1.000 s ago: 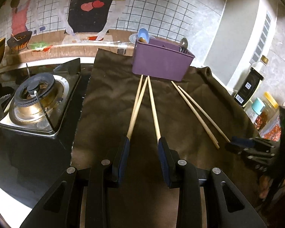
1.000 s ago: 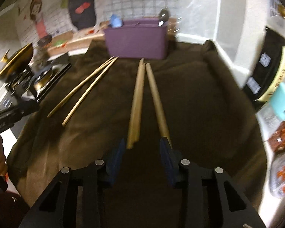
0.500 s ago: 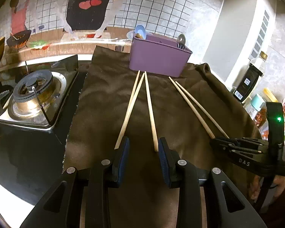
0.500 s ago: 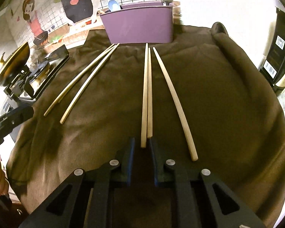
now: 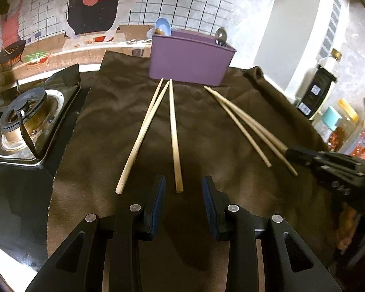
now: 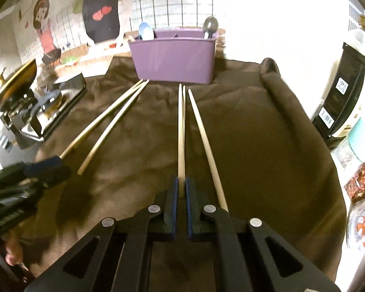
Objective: Organize utensils
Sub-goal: 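Grasp a chopstick pair with the left tool while the right tool lifts its chopsticks, then carry both held chopstick pairs up over the purple caddy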
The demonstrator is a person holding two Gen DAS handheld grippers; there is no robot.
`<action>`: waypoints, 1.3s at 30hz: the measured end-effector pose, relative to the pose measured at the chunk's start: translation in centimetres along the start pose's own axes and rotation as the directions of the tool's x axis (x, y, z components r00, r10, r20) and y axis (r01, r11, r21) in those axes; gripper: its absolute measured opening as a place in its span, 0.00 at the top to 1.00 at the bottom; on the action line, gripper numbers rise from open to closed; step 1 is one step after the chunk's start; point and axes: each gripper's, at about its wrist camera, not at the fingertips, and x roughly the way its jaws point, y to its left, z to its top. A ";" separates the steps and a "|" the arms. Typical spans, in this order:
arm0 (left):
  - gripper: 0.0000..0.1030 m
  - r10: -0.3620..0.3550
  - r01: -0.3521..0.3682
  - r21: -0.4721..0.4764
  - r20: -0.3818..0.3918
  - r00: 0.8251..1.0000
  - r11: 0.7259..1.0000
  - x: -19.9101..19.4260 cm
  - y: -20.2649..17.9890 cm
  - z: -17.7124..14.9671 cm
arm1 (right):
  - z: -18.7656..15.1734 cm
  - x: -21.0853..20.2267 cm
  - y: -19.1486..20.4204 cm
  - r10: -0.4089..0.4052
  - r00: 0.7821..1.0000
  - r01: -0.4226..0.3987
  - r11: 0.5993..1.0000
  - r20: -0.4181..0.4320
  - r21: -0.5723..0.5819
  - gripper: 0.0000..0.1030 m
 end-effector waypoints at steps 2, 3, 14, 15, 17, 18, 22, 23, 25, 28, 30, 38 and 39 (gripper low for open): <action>0.69 0.025 -0.025 -0.003 -0.013 1.000 1.000 0.6 0.0 0.1 | 0.1 -0.2 -0.2 0.002 1.000 -0.002 1.000 0.005 0.008 0.95; 0.69 0.041 -0.041 -0.001 -0.024 0.999 0.999 0.9 0.0 0.2 | 0.1 -0.3 -0.2 0.004 1.000 -0.004 1.000 0.006 0.011 0.95; 0.77 0.084 -0.082 0.016 -0.096 0.992 0.996 2.9 -0.6 0.4 | -0.2 -0.6 -0.6 0.002 1.000 -0.002 1.000 0.014 0.030 0.95; 0.77 0.086 -0.085 0.017 -0.096 0.992 0.996 3.0 -0.7 0.4 | -0.2 -0.6 -0.6 0.002 1.000 -0.003 1.000 0.013 0.031 0.95; 0.79 0.093 -0.092 0.018 -0.096 0.991 0.996 3.1 -0.7 0.6 | -0.2 -0.6 -0.7 0.004 1.000 -0.004 0.999 0.013 0.032 0.95; 0.82 0.106 -0.104 0.019 -0.096 0.990 0.994 3.2 -0.7 0.6 | -0.2 -0.6 -0.6 0.004 1.000 -0.004 0.999 0.013 0.033 0.95; 0.88 0.122 -0.120 0.017 -0.091 0.988 0.993 3.3 -0.6 0.8 | -0.2 -0.7 -0.6 0.004 1.000 -0.004 0.999 0.014 0.032 0.95; 0.92 0.118 -0.117 0.017 -0.088 0.989 0.993 3.3 -0.5 0.8 | -0.2 -0.7 -0.6 0.005 1.000 -0.005 0.999 0.014 0.032 0.95; 0.94 0.114 -0.114 0.015 -0.076 0.990 0.993 3.0 -0.4 0.9 | -0.2 -0.7 -0.5 0.002 1.000 -0.003 0.999 0.017 0.032 0.95; 0.94 0.126 -0.126 0.020 -0.009 0.992 0.992 1.6 -0.3 1.4 | -0.2 -1.0 -0.4 -0.005 1.000 0.004 1.000 0.022 0.028 0.95; 0.93 0.139 -0.140 0.025 0.041 0.989 0.990 0.3 -0.2 2.1 | 0.0 -1.3 -0.4 -0.007 1.000 0.006 1.000 0.031 0.024 0.95; 0.93 0.132 -0.152 0.065 0.247 0.960 0.986 -4.9 -0.4 7.3 | 3.4 -4.3 0.0 -0.037 0.990 0.040 0.999 0.135 -0.021 0.94; 0.93 0.121 -0.142 0.064 0.265 0.957 0.988 -5.3 -0.4 8.2 | 4.3 -4.7 0.1 -0.050 0.987 0.056 0.998 0.153 -0.036 0.94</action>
